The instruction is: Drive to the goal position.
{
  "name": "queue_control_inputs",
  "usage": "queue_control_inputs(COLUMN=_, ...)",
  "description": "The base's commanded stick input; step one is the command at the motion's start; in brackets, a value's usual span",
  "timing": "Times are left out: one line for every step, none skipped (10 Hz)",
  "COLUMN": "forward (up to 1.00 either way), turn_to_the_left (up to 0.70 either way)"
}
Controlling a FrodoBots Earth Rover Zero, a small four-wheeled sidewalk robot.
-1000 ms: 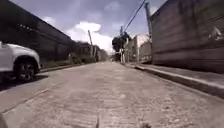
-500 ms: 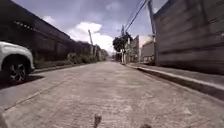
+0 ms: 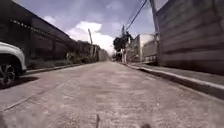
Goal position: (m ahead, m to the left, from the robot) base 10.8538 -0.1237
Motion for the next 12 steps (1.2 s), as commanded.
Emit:
queue_control_inputs(forward=0.85, turn_to_the_left=0.01)
queue_control_inputs(forward=0.85, turn_to_the_left=0.01)
queue_control_inputs(forward=0.85, turn_to_the_left=0.01)
queue_control_inputs(forward=0.85, turn_to_the_left=0.01)
queue_control_inputs(forward=0.85, turn_to_the_left=0.01)
queue_control_inputs(forward=0.85, turn_to_the_left=0.01)
queue_control_inputs(forward=0.85, turn_to_the_left=0.01)
queue_control_inputs(forward=0.85, turn_to_the_left=0.01)
queue_control_inputs(forward=0.85, turn_to_the_left=0.01)
queue_control_inputs(forward=0.85, turn_to_the_left=0.01)
queue_control_inputs(forward=0.85, turn_to_the_left=0.01)
queue_control_inputs(forward=0.85, turn_to_the_left=0.01)
